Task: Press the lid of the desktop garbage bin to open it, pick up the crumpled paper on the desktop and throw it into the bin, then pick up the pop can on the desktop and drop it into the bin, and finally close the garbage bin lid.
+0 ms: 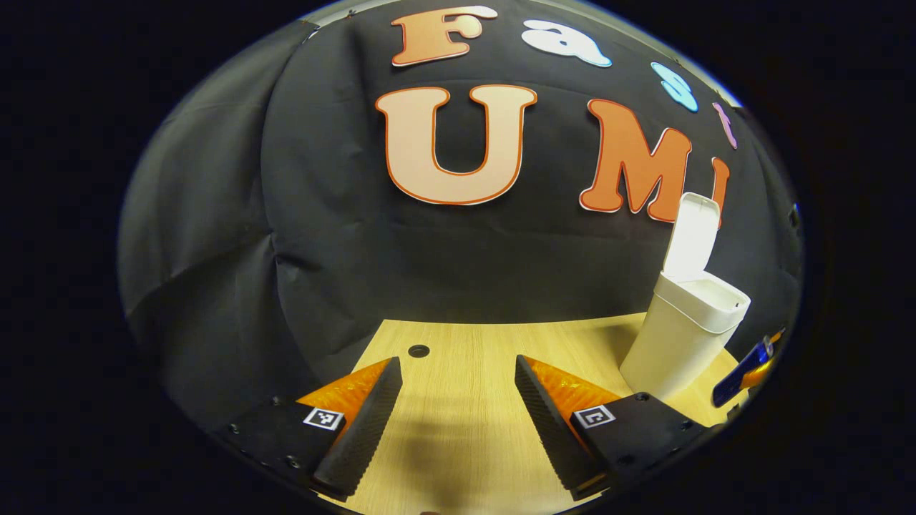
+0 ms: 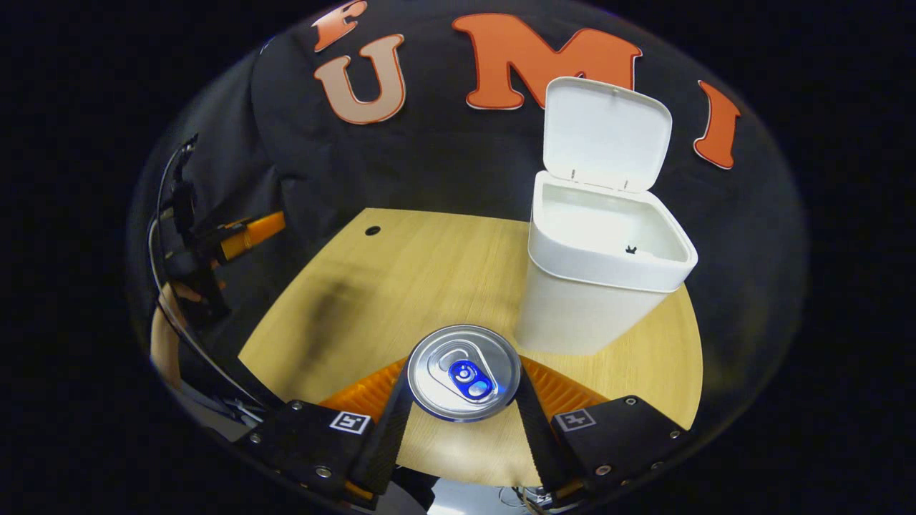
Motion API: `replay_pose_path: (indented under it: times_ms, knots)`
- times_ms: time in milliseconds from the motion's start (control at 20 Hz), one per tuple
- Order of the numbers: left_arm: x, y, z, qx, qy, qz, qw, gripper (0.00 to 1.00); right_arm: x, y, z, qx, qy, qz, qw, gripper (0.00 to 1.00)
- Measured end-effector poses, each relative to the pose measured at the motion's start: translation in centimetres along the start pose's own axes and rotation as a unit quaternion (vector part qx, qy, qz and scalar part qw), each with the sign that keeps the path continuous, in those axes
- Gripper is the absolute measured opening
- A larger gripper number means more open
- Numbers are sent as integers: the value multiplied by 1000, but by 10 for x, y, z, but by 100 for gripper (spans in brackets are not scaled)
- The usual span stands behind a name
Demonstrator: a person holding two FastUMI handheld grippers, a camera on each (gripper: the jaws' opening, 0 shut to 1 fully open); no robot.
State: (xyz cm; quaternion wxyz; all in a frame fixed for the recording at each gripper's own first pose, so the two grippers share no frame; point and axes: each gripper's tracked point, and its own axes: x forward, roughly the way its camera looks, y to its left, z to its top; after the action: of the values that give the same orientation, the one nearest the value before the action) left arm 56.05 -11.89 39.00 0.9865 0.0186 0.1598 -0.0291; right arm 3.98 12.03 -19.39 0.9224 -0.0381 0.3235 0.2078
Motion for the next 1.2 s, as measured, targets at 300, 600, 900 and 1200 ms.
replay_pose_path:
  times_ms: [300, 600, 900, 1200]
  knots:
    - [1, 1, 6, 8, -4, 7, 1000, 100, -14, -9, 29, 14, -31, -13, 999, 78]
    - [6, 2, 4, 3, -2, 14, 1000, 100, -9, -51, 66, -2, -78, -72, 994, 78]
    - [15, 6, 0, 3, 5, 23, 1000, 100, 2, -86, 79, -1, -83, -124, 989, 78]
    - [28, 8, -5, 5, 14, 32, 999, 100, 7, -92, 61, 1, -25, -141, 990, 79]
